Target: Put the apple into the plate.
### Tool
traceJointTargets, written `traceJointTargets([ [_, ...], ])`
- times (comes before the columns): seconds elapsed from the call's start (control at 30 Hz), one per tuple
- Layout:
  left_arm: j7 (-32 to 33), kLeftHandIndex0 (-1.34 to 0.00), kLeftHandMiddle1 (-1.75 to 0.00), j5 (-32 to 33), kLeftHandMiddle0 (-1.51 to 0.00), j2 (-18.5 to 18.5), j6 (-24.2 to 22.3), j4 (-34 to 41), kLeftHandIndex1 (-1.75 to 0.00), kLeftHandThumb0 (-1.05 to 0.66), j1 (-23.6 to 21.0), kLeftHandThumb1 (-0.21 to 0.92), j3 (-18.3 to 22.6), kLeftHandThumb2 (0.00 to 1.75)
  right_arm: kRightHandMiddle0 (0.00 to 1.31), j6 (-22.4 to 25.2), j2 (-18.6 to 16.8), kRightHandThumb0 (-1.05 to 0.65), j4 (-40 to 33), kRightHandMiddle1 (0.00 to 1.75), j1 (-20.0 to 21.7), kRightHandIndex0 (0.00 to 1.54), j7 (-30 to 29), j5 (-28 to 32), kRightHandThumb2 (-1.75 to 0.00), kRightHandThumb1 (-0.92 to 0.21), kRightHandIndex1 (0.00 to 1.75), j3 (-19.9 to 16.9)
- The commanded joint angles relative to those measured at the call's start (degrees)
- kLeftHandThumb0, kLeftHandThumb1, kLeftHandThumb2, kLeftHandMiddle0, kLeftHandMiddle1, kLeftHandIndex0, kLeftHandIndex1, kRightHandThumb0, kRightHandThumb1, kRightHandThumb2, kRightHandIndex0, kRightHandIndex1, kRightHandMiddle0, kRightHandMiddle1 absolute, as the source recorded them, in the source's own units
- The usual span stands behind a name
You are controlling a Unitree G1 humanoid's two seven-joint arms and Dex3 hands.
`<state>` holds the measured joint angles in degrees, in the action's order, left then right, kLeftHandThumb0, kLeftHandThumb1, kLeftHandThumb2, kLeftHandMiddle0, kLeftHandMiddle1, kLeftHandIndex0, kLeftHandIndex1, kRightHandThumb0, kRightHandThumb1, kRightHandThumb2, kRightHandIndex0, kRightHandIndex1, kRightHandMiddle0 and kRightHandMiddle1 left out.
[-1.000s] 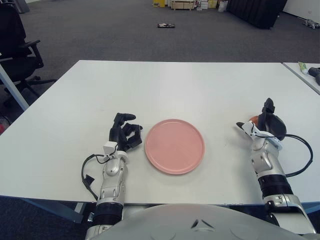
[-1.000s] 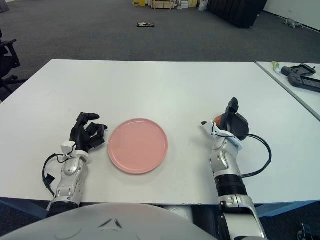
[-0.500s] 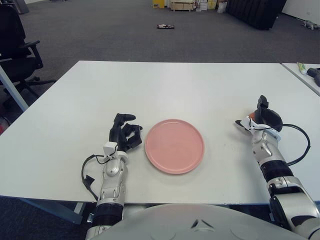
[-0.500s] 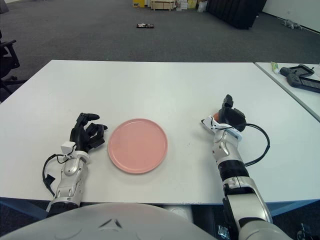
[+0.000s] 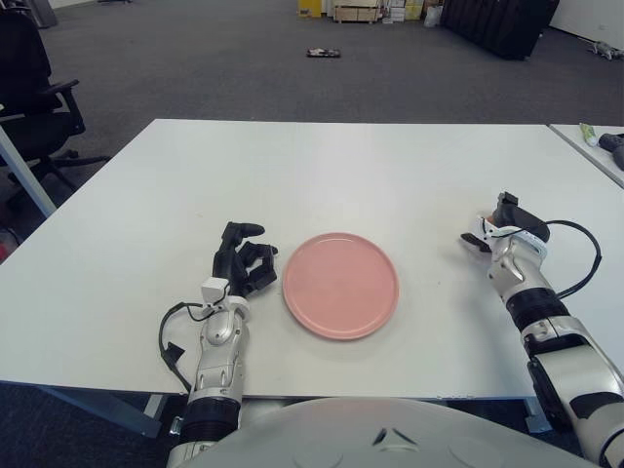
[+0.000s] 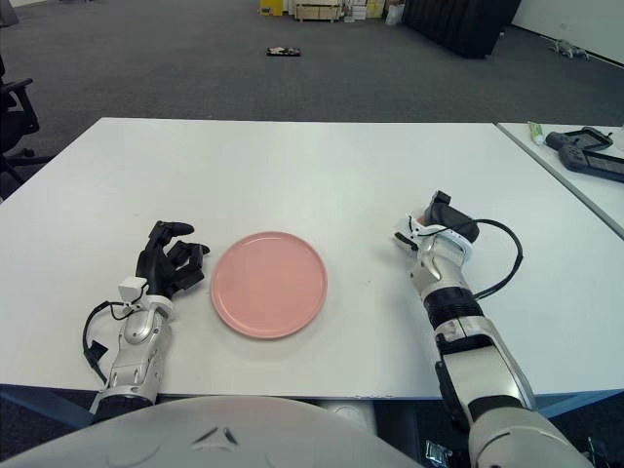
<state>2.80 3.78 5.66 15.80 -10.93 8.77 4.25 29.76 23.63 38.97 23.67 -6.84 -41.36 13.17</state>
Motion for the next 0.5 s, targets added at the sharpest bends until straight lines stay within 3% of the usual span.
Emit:
traceJointTargets([
  [0.0, 0.7, -0.39, -1.4, -0.5, -0.65, -0.1, -1.8, -0.7, -1.75, -0.01, 0.9, 0.44, 0.2, 1.06, 0.0, 3.6, -2.4, -0.76, 2.0, 0.67, -2.8, 0.02, 5.7, 2.1, -0.72, -0.62, 0.11, 1.9],
  [0.2, 0.4, -0.38, -1.39, 0.2, -0.64, -0.1, -1.9, -0.5, -1.75, 0.0, 1.0, 0.46, 0.3, 1.04, 0.0, 7.9, -2.5, -0.77, 2.1, 0.82, -2.2, 0.0, 8.2, 2.7, -0.71, -0.64, 0.46, 2.6],
  [0.33, 0.1, -0.37, -1.38, 0.6, -0.64, -0.1, -2.3, -0.3, -1.75, 0.0, 1.0, 0.47, 0.4, 1.03, 0.0, 10.6, -2.5, -0.79, 1.2, 0.87, -2.1, 0.0, 9.9, 2.8, -0.69, -0.66, 0.61, 3.3],
  [0.47, 0.2, -0.37, -1.39, 0.5, -0.63, -0.1, -2.5, -0.1, -1.75, 0.0, 1.0, 0.47, 0.3, 1.03, 0.0, 7.8, -0.6, -0.8, 2.9, 0.95, -2.7, 0.0, 10.5, 3.1, -0.67, -0.67, 0.77, 3.8],
])
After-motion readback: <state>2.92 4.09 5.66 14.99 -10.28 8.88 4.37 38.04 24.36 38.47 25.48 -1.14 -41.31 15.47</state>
